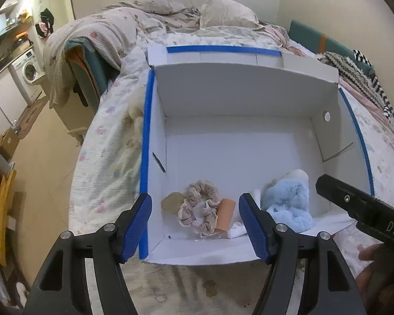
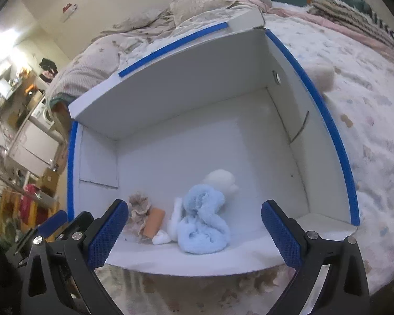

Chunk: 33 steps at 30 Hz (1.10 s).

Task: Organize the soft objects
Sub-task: 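Withdraw both tools from the box toward the pink heart plush and scrunchie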

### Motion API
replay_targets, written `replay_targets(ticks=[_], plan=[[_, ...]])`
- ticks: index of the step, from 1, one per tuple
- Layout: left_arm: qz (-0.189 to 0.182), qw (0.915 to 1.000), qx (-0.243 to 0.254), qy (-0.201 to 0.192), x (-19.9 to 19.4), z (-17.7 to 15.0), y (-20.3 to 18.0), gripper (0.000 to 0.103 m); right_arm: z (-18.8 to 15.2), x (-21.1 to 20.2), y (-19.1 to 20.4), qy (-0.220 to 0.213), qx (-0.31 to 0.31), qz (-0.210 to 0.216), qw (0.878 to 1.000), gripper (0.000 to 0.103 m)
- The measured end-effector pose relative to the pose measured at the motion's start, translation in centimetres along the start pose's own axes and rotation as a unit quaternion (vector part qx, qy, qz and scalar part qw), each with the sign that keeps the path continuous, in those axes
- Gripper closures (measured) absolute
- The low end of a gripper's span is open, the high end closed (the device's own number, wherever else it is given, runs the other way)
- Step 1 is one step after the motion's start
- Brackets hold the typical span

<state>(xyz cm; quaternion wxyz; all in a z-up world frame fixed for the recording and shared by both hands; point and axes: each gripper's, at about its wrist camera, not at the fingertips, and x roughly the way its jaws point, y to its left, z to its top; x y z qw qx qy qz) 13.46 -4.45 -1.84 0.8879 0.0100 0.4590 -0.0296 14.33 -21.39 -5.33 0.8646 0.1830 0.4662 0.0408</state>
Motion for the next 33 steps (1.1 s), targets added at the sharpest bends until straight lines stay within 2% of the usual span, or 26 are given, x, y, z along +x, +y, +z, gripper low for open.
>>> replay_targets(ticks=[4,7,9,14,18,23,26,29,31,33], plan=[[0.001,0.9999,-0.004,-0.01,-1.1,-0.4,0.6,0.037,-0.5,-0.8,-0.1,0.022,0.002,-0.024,0.999,0.0],[0.001,0.9997,-0.013,-0.019,-2.0,-1.0,1.2,0.037,-1.0,-2.9,0.3,-0.007,-0.012,-0.039,0.999,0.0],[0.003,0.9997,-0.015,-0.019,-2.3,-1.5,1.5,0.037,-1.4,-3.6,0.2,-0.005,-0.02,-0.064,0.998,0.0],[0.004,0.9997,-0.016,-0.018,-3.2,-2.8,1.8,0.037,-2.0,-5.2,-1.2,0.013,0.001,-0.029,0.999,0.0],[0.006,0.9996,-0.019,-0.019,-3.7,-3.6,2.0,0.037,-2.4,-6.7,-2.5,0.006,0.003,-0.047,0.999,0.0],[0.023,0.9997,-0.001,-0.01,-3.5,-4.7,1.4,0.037,-3.1,-7.4,-5.3,0.03,0.04,-0.023,0.998,0.0],[0.02,0.9998,0.002,0.001,-3.2,-5.4,1.2,0.037,-3.6,-7.7,-5.9,0.037,0.028,-0.033,0.998,0.0],[0.019,0.9998,0.006,0.009,-3.0,-5.7,0.9,0.037,-4.2,-7.5,-6.9,0.052,0.031,-0.023,0.998,0.0],[0.018,0.9997,0.007,0.012,-3.0,-5.8,0.7,0.037,-4.5,-7.1,-7.7,0.064,0.041,-0.024,0.997,0.01],[0.015,0.9997,0.008,0.017,-2.8,-5.9,0.4,0.037,-4.6,-6.5,-8.8,0.077,0.06,-0.023,0.995,0.012]])
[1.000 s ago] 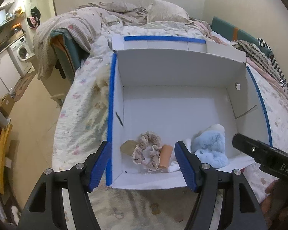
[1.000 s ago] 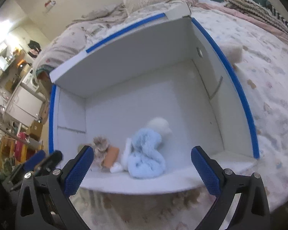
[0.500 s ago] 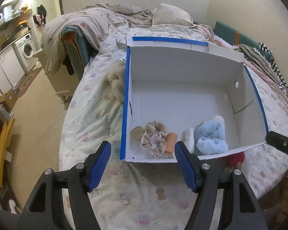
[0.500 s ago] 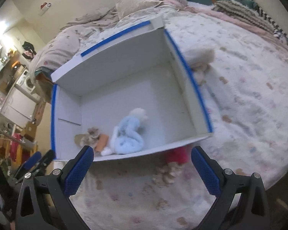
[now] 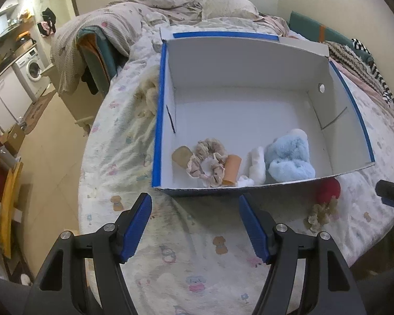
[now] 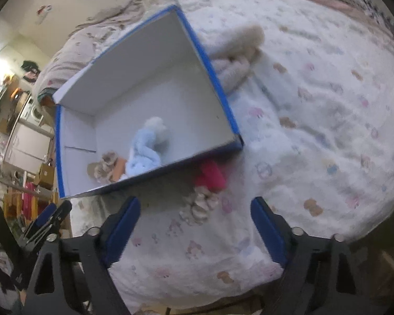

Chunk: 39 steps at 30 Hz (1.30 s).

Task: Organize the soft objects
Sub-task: 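Withdraw both tools from the box toward the pink heart plush and scrunchie, then grasp the pink heart plush with the right gripper while the left grasps the beige scrunchie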

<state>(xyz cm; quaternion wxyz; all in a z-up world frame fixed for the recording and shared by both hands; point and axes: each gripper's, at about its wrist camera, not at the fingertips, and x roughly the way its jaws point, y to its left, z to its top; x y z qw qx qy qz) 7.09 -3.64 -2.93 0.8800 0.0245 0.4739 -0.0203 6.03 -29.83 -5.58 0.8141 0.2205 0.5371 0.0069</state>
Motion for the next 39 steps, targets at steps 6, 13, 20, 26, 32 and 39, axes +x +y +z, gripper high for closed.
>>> replay_targets(ticks=[6,13,20,26,32,39], plan=[[-0.011,0.9999,0.004,0.008,0.2,0.0,-0.4,0.037,0.3,2.8,-1.6,0.036,0.028,-0.014,0.999,0.029],[-0.013,0.9997,-0.001,0.021,0.8,-0.1,0.0,0.037,1.4,6.3,-1.9,0.05,0.039,-0.039,0.997,0.049],[-0.006,0.9995,0.006,0.031,1.5,-0.7,-0.1,0.037,2.0,10.5,-1.2,0.071,0.033,-0.035,0.996,0.058],[-0.001,0.999,0.021,0.038,2.1,-1.2,-0.6,0.037,1.7,10.9,-0.8,0.06,0.027,-0.036,0.997,0.065],[-0.007,0.9984,0.027,0.049,2.9,-1.2,-1.6,0.037,1.2,9.1,-2.0,0.04,0.055,-0.018,0.998,0.068],[-0.032,0.9953,0.07,0.059,3.7,-1.3,-5.9,0.037,-0.2,5.6,-5.5,0.007,0.116,-0.001,0.993,0.082]])
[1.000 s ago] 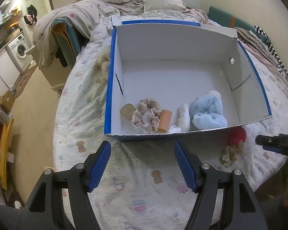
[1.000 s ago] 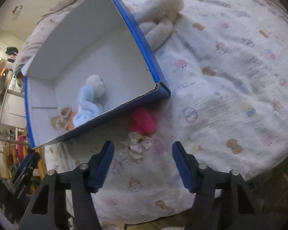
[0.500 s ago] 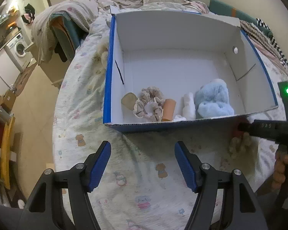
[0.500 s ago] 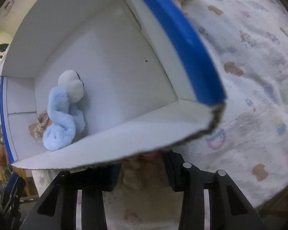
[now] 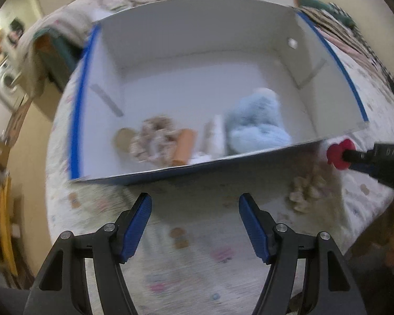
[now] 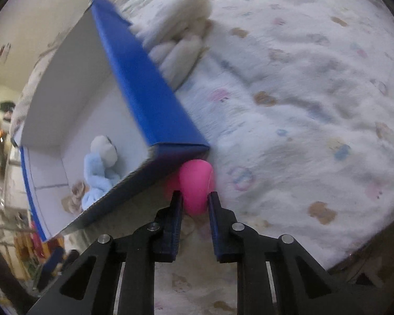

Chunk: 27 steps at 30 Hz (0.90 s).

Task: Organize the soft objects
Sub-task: 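Grasp the pink heart plush with the right gripper while the left grasps the beige scrunchie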

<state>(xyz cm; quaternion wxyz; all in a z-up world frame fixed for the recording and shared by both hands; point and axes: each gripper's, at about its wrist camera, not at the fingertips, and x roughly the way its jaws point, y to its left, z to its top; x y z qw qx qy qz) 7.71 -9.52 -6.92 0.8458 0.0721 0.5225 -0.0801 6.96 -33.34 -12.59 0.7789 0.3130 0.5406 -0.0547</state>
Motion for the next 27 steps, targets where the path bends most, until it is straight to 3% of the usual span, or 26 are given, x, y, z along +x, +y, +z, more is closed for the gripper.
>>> replay_targets(ticks=[3,12,17,18,19,20,23,27], plan=[[-0.017,0.9993,0.034,0.004,0.6,0.1,-2.7,0.037,-0.2,-0.2,-0.4,-0.003,0.006,0.01,1.0,0.082],[-0.079,0.9945,0.058,0.037,3.2,0.8,-10.1,0.037,1.2,-1.4,-2.0,-0.007,0.025,0.021,0.999,0.082],[-0.078,0.9927,0.063,0.067,6.3,1.5,-13.1,0.037,1.5,-1.8,-2.4,-0.009,0.033,0.029,0.999,0.082],[-0.079,0.9923,0.067,0.068,6.7,1.7,-13.5,0.041,1.5,-1.7,-2.5,-0.007,0.033,0.031,0.999,0.082],[-0.073,0.9925,0.072,0.067,7.1,1.8,-13.7,0.064,1.6,-1.7,-2.5,-0.005,0.034,0.032,0.999,0.082],[-0.068,0.9925,0.072,0.072,7.7,2.1,-13.7,0.078,1.6,-1.7,-2.5,-0.004,0.034,0.034,0.999,0.082],[-0.102,0.9888,0.034,0.103,8.9,2.4,-12.8,0.088,1.6,-1.4,-2.2,0.004,0.031,0.04,0.999,0.082],[-0.084,0.9924,0.023,0.087,7.4,2.4,-11.8,0.09,1.4,-1.5,-2.1,0.013,0.031,0.053,0.998,0.082]])
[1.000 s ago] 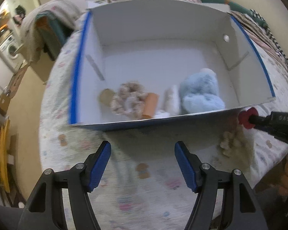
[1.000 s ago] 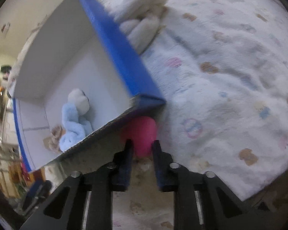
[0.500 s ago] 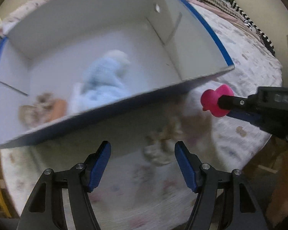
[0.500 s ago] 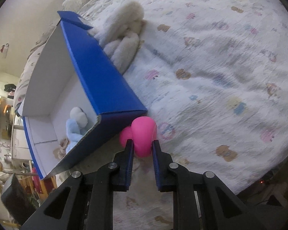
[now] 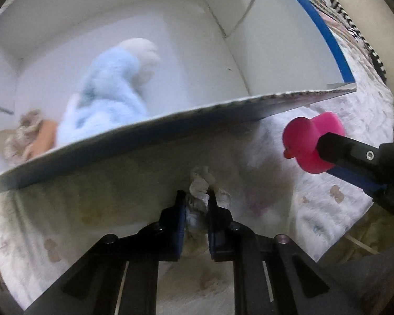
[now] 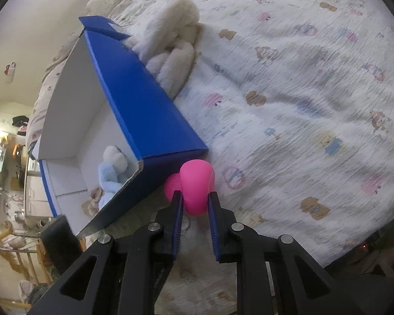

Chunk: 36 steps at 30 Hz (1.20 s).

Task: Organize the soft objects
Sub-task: 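Grasp the pink heart plush with the right gripper while the left grasps the beige scrunchie, then carry the pink heart plush and scrunchie into the box with both grippers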

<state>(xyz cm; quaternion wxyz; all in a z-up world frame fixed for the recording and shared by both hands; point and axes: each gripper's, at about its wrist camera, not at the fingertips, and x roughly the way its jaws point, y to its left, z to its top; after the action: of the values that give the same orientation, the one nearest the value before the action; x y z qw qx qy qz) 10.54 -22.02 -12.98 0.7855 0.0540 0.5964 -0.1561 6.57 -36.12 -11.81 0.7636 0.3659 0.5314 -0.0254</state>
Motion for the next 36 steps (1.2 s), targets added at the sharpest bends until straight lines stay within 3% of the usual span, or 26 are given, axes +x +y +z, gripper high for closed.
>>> replay_targets(ticks=[10,20,27,36], plan=[[0.041,0.9968,-0.044,-0.052,-6.5,-2.0,4.0,0.09,-1.3,-1.0,1.1,-0.006,-0.004,0.024,1.0,0.082],[0.049,0.9867,-0.104,-0.115,-15.0,-4.6,8.4,0.09,-4.7,-2.8,2.4,-0.01,-0.023,0.078,0.997,0.083],[0.052,0.9795,-0.113,-0.158,-19.8,-4.2,12.4,0.09,-5.6,-5.2,7.7,-0.046,-0.082,0.105,0.99,0.083],[0.04,0.9772,-0.117,-0.173,-21.0,-1.0,16.0,0.09,-4.0,-5.4,15.4,-0.059,-0.153,0.104,0.981,0.083]])
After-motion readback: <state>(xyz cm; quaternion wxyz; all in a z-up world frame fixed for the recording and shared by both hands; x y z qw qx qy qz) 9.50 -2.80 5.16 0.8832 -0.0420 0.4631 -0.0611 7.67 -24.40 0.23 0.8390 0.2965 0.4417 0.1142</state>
